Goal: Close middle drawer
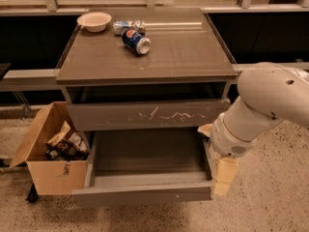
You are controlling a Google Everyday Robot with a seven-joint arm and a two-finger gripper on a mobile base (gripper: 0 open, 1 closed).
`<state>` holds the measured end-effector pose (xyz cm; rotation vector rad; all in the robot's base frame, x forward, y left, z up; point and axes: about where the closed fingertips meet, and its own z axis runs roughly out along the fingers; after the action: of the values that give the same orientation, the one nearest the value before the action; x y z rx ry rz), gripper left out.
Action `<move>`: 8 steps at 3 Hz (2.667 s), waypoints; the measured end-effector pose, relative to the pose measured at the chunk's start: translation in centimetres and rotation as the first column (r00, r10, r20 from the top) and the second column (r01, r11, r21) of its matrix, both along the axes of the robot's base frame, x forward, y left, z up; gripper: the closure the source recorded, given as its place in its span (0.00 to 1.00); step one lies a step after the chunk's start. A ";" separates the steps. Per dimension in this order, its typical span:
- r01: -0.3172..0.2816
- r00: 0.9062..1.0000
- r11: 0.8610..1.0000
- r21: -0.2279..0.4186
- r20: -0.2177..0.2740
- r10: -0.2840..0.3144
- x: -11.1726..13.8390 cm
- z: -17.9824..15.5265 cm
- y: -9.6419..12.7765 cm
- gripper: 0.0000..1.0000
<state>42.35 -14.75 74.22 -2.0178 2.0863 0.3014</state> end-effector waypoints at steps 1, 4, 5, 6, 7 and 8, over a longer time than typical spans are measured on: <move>-0.020 1.000 1.000 -0.011 0.004 0.020 0.0 -2.5 0.2 0.00; -0.080 0.995 0.995 0.051 -0.060 0.083 -2.2 -18.5 0.9 0.16; -0.080 0.989 0.995 0.059 -0.116 0.087 -2.5 -23.4 0.9 0.40; -0.074 0.982 0.996 0.055 -0.172 0.083 -2.4 -27.5 1.1 0.64; -0.061 0.974 0.997 0.051 -0.215 0.071 -1.6 -31.4 1.7 0.86; -0.062 0.970 0.996 0.056 -0.231 0.073 -2.0 -32.2 1.9 1.00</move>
Offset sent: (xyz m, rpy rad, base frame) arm -0.0157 0.0106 -0.1464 -0.0209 -0.0145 0.1091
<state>40.30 -12.85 42.04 -2.1173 2.1201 0.6240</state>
